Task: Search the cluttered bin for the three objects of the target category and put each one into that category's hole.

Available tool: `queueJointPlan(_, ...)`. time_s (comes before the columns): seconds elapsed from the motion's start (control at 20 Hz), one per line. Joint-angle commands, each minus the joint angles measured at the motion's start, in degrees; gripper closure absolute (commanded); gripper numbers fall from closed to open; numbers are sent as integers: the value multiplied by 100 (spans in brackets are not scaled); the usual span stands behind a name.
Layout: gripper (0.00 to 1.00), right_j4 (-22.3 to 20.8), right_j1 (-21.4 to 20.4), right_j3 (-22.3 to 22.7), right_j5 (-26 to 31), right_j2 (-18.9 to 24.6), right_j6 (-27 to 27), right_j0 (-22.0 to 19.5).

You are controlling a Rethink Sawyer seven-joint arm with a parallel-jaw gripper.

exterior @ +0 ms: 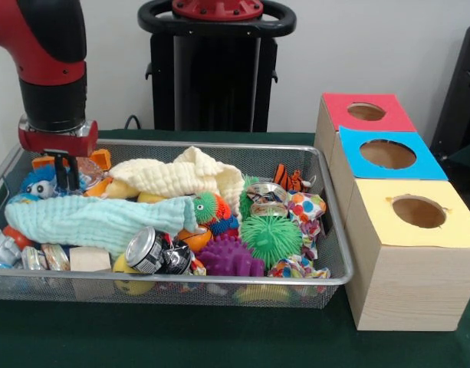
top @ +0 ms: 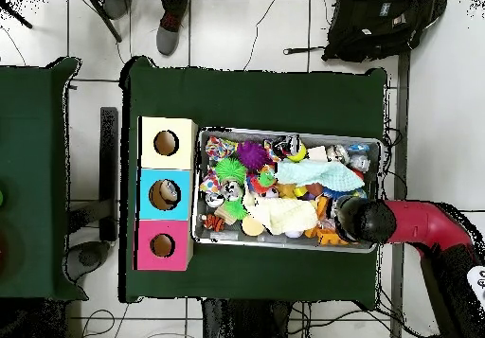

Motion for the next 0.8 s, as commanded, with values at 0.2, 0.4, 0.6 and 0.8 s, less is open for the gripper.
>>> queueJointPlan(0.2,100,136,-30,263,225,68,-267,427)
queueJointPlan(0.4,100,304,-144,349,402,-17,-84,606)
queueJointPlan(0.6,100,484,-216,423,523,-87,-1,715)
queueJointPlan(0.8,100,670,-327,526,605,-213,159,904)
